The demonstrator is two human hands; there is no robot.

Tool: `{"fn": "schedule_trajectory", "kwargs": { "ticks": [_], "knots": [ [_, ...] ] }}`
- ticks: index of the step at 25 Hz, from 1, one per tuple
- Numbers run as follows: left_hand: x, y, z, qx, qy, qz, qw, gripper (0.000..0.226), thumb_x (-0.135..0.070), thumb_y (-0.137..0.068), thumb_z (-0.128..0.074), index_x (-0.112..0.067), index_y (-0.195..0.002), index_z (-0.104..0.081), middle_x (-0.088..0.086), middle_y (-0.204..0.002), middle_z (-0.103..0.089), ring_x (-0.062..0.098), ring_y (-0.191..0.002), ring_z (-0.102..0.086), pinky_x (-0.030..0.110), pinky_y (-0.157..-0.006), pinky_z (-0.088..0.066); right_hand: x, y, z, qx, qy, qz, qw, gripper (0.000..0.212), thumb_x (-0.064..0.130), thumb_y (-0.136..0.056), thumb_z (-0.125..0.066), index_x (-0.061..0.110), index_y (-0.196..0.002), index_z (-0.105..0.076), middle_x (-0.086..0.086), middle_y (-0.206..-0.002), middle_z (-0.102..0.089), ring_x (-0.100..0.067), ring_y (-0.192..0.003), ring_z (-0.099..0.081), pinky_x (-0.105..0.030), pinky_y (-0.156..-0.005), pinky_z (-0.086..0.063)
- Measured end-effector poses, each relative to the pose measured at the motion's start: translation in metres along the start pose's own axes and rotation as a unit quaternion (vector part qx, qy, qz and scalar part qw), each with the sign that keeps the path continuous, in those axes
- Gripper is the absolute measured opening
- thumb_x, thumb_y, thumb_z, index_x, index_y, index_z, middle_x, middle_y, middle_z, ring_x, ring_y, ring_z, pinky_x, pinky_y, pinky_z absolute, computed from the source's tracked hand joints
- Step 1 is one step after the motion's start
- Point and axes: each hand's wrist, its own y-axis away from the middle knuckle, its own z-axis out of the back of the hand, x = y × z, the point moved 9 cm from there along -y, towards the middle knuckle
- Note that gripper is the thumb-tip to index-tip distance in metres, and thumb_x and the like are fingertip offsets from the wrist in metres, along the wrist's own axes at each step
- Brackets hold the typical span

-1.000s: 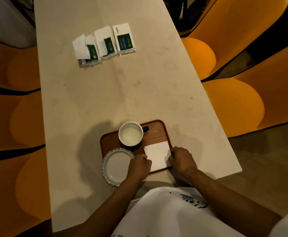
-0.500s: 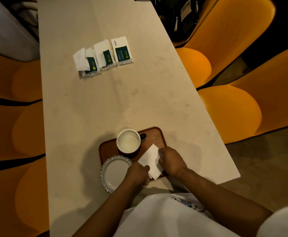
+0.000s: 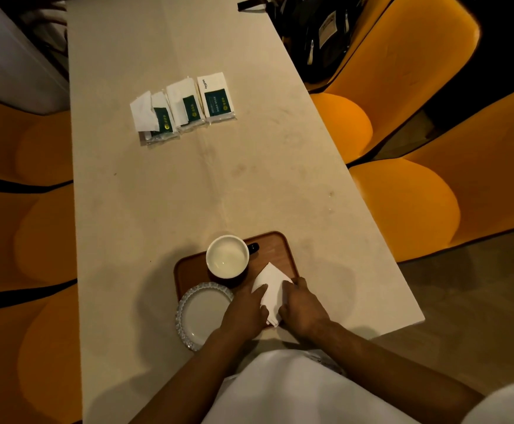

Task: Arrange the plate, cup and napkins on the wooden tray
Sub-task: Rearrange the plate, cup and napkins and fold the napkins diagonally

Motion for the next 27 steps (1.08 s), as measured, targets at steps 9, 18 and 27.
{"fn": "schedule_trajectory", "kwargs": {
  "ticks": [9,18,27],
  "knots": [
    [0.002,0.007,-0.001,-0.050,-0.044,0.010,0.998,0.044,-0.025,-0.098,-0.050,-0.010,-0.140,-0.048,0.014,-0.146,-0.049,0.027,-0.127,-0.051,0.036,-0.106,-0.047,0.002,-0.006,0.013,-0.022,0.010,0.053,0.998,0.040,0.024,-0.091,-0.054,0.016,-0.130,-0.047,-0.008,-0.145,-0.037,-0.025,-0.104,-0.059,-0.030,-0.088,-0.053],
    [-0.012,0.003,0.005,-0.095,-0.126,-0.043,0.987,0.041,-0.022,-0.099,-0.056,-0.016,-0.140,-0.054,0.012,-0.150,-0.047,0.029,-0.133,-0.044,0.036,-0.106,-0.042,0.010,-0.009,0.016,-0.058,0.008,0.068,0.996,0.043,0.015,-0.088,-0.059,0.017,-0.129,-0.047,-0.004,-0.136,-0.040,-0.024,-0.099,-0.060,-0.032,-0.085,-0.054],
    [-0.015,0.002,-0.002,-0.058,-0.151,-0.021,0.987,0.055,-0.034,-0.100,-0.055,-0.021,-0.150,-0.038,0.017,-0.160,-0.027,0.035,-0.144,-0.029,0.041,-0.115,-0.033,0.009,-0.015,0.017,-0.075,-0.094,0.096,0.988,0.020,0.041,-0.091,-0.051,0.033,-0.109,-0.056,-0.009,-0.108,-0.068,-0.029,-0.095,-0.067,-0.052,-0.090,-0.055]
  ]
}}
